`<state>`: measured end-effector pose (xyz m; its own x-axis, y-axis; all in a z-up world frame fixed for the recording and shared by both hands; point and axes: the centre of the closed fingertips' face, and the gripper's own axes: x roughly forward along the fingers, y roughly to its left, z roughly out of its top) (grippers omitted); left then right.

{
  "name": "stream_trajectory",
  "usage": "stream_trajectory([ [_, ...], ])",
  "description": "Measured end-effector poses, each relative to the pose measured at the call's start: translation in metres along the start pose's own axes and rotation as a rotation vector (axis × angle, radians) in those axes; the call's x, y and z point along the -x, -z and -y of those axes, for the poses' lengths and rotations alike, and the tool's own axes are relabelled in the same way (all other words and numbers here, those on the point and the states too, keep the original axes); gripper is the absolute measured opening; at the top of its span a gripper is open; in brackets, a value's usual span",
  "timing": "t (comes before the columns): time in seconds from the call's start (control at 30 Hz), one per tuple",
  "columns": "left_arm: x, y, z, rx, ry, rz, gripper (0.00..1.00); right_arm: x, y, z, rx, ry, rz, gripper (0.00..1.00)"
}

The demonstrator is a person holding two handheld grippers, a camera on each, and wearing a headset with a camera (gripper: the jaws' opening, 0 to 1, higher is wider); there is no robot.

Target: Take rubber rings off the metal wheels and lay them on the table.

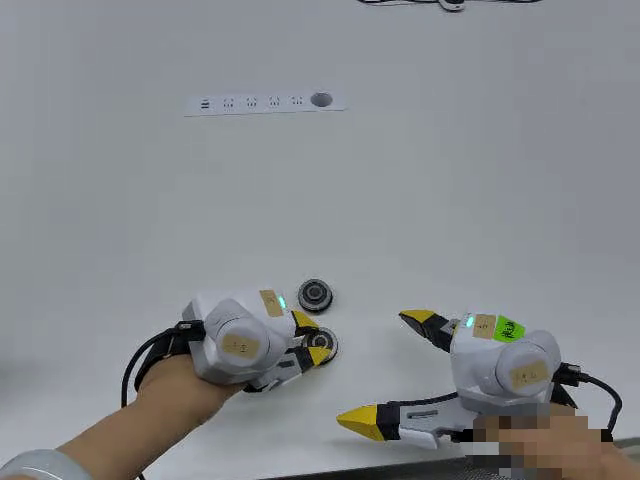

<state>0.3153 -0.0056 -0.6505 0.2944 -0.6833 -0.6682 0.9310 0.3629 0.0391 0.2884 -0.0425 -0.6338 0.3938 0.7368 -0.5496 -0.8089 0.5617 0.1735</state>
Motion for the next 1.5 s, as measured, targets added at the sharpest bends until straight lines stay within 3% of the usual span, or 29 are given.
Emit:
stream_trajectory([
  [0.73, -0.002, 0.003, -0.001, -0.037, 0.011, -0.015, 0.14, -0.008, -0.007, -0.009, -0.07, -0.048, 0.026, 0.9],
  [1.3, -0.003, 0.002, -0.001, -0.048, 0.021, -0.014, 0.13, -0.019, -0.026, -0.016, -0.387, -0.146, 0.112, 0.85],
  [1.5, -0.003, 0.003, -0.001, -0.049, 0.024, -0.013, 0.13, -0.023, -0.031, -0.016, -0.435, -0.161, 0.125, 0.85],
])
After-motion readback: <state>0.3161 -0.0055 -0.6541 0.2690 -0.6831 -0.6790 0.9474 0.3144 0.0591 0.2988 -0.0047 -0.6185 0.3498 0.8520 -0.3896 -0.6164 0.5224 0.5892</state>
